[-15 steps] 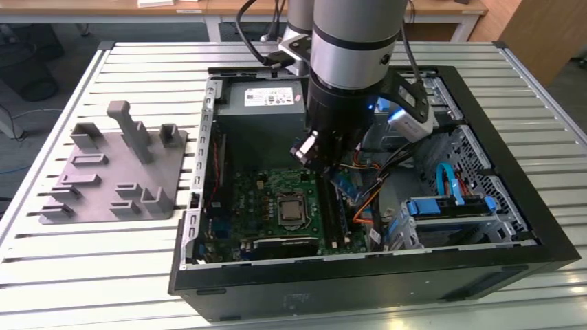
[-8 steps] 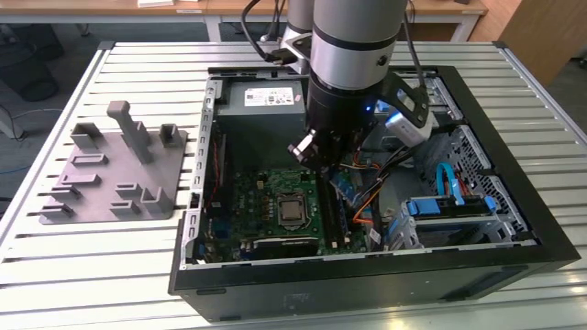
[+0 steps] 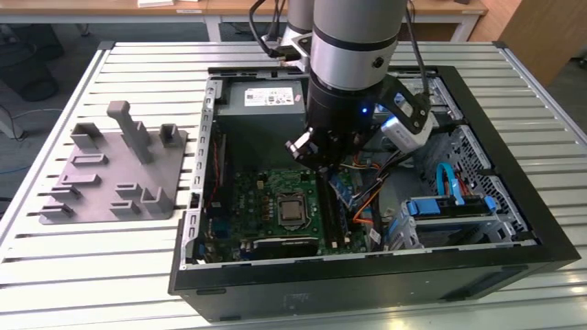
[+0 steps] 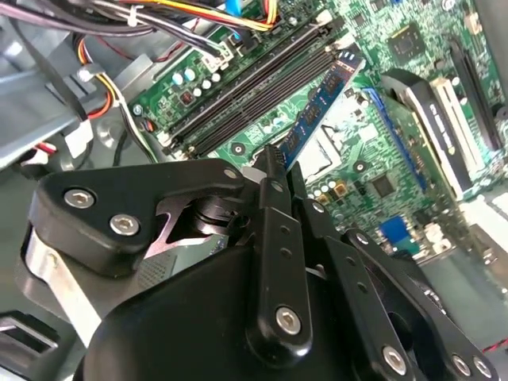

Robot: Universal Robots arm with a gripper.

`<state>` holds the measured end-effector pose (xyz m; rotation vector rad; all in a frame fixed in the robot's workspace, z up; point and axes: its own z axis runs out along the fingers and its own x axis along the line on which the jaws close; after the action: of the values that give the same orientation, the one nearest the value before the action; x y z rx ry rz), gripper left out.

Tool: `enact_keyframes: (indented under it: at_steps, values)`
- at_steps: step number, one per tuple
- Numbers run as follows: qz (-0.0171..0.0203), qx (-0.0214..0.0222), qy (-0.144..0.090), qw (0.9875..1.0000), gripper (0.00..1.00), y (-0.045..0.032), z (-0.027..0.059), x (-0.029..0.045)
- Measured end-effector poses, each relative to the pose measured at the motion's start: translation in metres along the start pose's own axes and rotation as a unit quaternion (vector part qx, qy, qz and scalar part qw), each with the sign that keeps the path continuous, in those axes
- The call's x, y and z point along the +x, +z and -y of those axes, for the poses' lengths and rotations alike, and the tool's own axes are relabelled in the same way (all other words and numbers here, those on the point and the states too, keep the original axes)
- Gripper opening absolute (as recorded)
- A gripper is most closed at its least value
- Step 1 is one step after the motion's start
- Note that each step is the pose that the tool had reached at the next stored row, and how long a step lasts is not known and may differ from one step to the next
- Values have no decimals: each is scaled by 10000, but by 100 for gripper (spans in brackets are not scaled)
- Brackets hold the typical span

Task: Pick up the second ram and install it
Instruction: 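Insert the second ram into the second slot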

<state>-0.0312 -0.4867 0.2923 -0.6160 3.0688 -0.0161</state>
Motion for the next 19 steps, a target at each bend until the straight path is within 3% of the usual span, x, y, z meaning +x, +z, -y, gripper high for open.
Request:
enact_keyframes:
  at_steps: [8,19]
  values:
    - [-7,5,536,9986,14,5,0,-1]
    - [-15,13,1176,9931,14,11,0,0]
